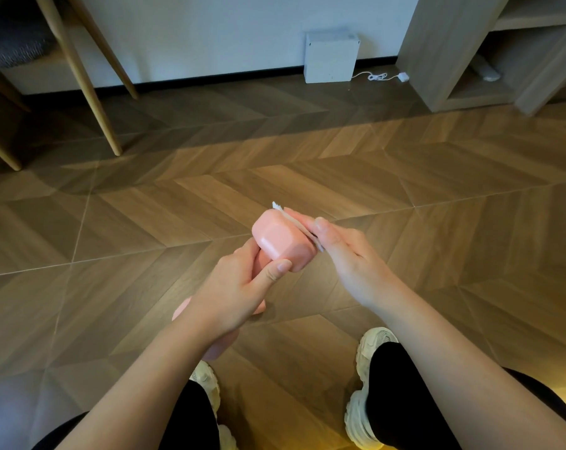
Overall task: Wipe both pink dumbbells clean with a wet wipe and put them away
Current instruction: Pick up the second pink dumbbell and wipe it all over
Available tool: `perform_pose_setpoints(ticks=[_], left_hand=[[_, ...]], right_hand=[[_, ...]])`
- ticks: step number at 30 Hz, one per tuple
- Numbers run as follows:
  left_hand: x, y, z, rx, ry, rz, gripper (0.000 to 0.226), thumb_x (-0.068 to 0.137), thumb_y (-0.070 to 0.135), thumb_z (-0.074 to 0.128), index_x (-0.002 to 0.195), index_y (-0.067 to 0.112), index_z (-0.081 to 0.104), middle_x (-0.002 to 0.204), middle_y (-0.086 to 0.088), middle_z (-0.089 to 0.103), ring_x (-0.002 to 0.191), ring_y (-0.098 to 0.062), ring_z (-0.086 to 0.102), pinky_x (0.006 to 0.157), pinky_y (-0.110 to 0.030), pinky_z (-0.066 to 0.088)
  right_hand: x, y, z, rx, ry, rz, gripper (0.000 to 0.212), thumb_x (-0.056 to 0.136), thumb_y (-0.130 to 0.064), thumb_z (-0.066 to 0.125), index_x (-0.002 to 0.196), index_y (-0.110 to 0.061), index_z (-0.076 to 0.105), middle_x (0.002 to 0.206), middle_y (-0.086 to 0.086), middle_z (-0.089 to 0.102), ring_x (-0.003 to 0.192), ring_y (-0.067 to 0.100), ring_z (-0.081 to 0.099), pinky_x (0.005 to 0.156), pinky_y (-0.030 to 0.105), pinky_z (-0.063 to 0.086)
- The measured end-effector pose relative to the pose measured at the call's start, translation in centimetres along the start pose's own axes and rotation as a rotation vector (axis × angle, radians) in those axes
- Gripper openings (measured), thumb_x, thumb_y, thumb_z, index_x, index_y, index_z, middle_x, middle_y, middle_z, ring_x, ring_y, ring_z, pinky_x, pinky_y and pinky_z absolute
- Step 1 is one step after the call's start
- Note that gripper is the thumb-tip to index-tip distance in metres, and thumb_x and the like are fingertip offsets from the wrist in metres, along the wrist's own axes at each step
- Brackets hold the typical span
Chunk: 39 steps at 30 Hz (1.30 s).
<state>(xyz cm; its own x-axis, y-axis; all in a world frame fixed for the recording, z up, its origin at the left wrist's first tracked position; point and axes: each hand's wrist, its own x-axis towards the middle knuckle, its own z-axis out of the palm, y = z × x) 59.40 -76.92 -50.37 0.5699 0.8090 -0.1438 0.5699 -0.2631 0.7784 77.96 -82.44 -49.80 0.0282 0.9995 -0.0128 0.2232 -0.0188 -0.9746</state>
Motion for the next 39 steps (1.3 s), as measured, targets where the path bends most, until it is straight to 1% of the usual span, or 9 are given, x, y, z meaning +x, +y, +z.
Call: perform_pose_setpoints(ticks=[3,8,15,19,23,27,31,35,39], left_hand=[[-0.2,0.5,0.2,0.054,-0.066,0.026,0.036,0.076,0.077,0.038,0.086,0.043,0.043,0.081,0.014,0.058,0.074,0.002,0.052,0.06,-0.017,0.033],[0.3,0.1,0.5,-0.059,0.013,-0.074,0.038,0.084,0.073,0.039,0.088,0.036,0.049,0.075,0.009,0.059,0.065,-0.007,0.055,0.062,-0.025,0.04],[0.0,0.6,0.9,-0.014,-0.041,-0.011,0.037,0.088,0.07,0.041,0.098,0.035,0.05,0.083,0.013,0.061,0.077,0.006,0.055,0.06,-0.011,0.036],[0.3,0.6,0.8,-0.091,-0.015,-0.08,0.04,0.083,0.068,0.037,0.092,0.032,0.052,0.086,0.002,0.064,0.062,-0.002,0.057,0.054,-0.011,0.037],[-0.1,0.6,0.9,-0.078,-0.016,-0.048,0.039,0.087,0.07,0.04,0.09,0.033,0.051,0.083,0.005,0.062,0.064,0.004,0.055,0.057,-0.011,0.038],[0.1,0.5,1.5,-0.09,-0.014,-0.021,0.037,0.087,0.07,0.043,0.09,0.033,0.051,0.078,0.008,0.062,0.071,-0.003,0.055,0.058,-0.012,0.036],[0.3,0.4,1.2,-0.266,0.028,-0.151,0.055,0.082,0.068,0.04,0.094,0.018,0.058,0.079,-0.007,0.059,0.05,-0.008,0.051,0.049,-0.019,0.042],[0.1,0.8,1.4,-0.232,0.009,-0.11,0.045,0.085,0.062,0.039,0.086,0.02,0.055,0.072,-0.001,0.057,0.052,-0.008,0.048,0.05,-0.016,0.039],[0.3,0.4,1.9,-0.225,0.0,-0.091,0.049,0.088,0.07,0.041,0.084,0.022,0.055,0.069,0.001,0.059,0.056,-0.009,0.051,0.053,-0.018,0.04]], right_hand=[[0.5,-0.3,0.2,-0.019,0.003,0.048,0.06,0.095,-0.058,0.03,0.137,-0.026,0.058,0.139,-0.01,0.059,0.134,0.003,0.047,0.116,0.042,0.033],[-0.2,-0.5,0.5,0.002,0.011,-0.039,0.045,0.1,-0.047,0.027,0.129,-0.035,0.059,0.141,-0.013,0.055,0.139,0.004,0.042,0.121,0.051,0.018],[0.6,-0.5,0.6,-0.043,0.041,0.066,0.056,0.098,-0.053,0.028,0.134,-0.025,0.061,0.135,-0.009,0.062,0.118,0.0,0.058,0.104,0.032,0.042],[-0.2,-0.5,0.8,0.005,0.045,-0.014,0.051,0.1,-0.049,0.025,0.129,-0.027,0.062,0.139,-0.01,0.058,0.135,0.003,0.045,0.121,0.047,0.021],[0.2,0.1,0.4,-0.048,0.087,0.095,0.07,0.095,-0.066,0.024,0.128,-0.02,0.066,0.125,-0.005,0.069,0.124,0.01,0.057,0.111,0.048,0.037],[0.5,-0.7,0.7,-0.055,0.093,0.075,0.053,0.094,-0.06,0.025,0.125,-0.039,0.063,0.122,-0.008,0.07,0.124,0.002,0.056,0.117,0.045,0.03],[-0.4,-0.5,0.6,-0.026,0.099,0.024,0.046,0.101,-0.049,0.026,0.125,-0.036,0.063,0.133,-0.015,0.062,0.132,0.001,0.048,0.12,0.047,0.023],[0.2,0.1,0.6,-0.053,0.14,0.072,0.067,0.094,-0.067,0.026,0.126,-0.026,0.068,0.123,-0.008,0.07,0.123,0.007,0.057,0.11,0.044,0.038],[0.4,-0.7,1.2,-0.035,0.143,0.033,0.05,0.095,-0.057,0.025,0.12,-0.04,0.065,0.119,0.005,0.071,0.12,0.005,0.059,0.117,0.045,0.029]])
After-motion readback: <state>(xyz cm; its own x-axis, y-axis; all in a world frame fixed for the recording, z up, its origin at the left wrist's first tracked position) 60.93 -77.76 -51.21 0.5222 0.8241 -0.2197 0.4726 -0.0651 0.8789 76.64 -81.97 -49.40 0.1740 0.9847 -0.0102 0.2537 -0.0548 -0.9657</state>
